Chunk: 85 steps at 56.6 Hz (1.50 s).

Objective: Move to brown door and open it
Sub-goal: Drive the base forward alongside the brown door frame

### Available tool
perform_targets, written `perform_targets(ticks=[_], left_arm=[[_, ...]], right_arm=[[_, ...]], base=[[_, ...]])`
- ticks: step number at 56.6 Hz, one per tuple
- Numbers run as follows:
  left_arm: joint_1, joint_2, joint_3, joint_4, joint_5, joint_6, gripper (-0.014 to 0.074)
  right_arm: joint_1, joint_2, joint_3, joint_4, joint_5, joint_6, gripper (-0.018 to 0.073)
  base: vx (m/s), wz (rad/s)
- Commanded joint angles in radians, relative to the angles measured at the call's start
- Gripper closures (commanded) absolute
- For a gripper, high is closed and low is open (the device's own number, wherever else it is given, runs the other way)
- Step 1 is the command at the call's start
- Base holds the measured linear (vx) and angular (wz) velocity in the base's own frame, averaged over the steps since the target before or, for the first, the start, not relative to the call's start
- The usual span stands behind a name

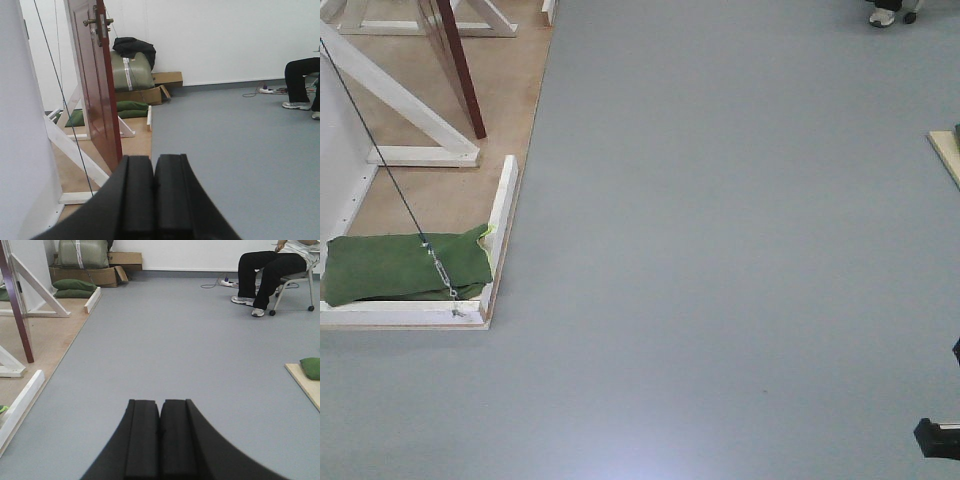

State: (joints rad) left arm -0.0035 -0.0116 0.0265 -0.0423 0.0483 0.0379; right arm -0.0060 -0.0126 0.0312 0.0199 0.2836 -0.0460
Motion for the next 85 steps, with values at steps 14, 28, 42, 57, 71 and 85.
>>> perform_targets(ticks=[14, 28, 42, 57, 71, 85], left_arm=[[-0.004, -0.017, -0.017, -0.003, -0.083, -0.009, 0.06], [-0.004, -0.018, -0.017, -0.003, -0.083, -0.009, 0.06], [-0.004, -0.018, -0.017, -0.003, -0.083, -0.009, 0.06], [-0.004, -0.018, -0.017, -0.003, -0.083, -0.009, 0.06], [-0.004, -0.018, -0.017, -0.003, -0.083, -0.009, 0.06], [-0.004, -0.018, -0.017, -0.003, -0.083, -0.009, 0.06]], right_arm=[[0.002, -0.012, 0.006, -0.006, -0.083, -0.005, 0.0559], [0.002, -0.012, 0.006, -0.006, -0.083, -0.005, 0.0559], [0.002, -0.012, 0.006, -0.006, -0.083, -0.005, 0.0559], [0.002, -0.012, 0.006, -0.006, -0.083, -0.005, 0.0559], [0.002, -0.012, 0.006, -0.006, -0.083, -0.005, 0.0559], [0.002, -0.012, 0.006, -0.006, -0.083, -0.005, 0.0559]], base=[[0.12, -0.05], [0.04, -0.07], [0.0, 0.01], [0.0, 0.0], [0.0, 0.0], [0.0, 0.0]])
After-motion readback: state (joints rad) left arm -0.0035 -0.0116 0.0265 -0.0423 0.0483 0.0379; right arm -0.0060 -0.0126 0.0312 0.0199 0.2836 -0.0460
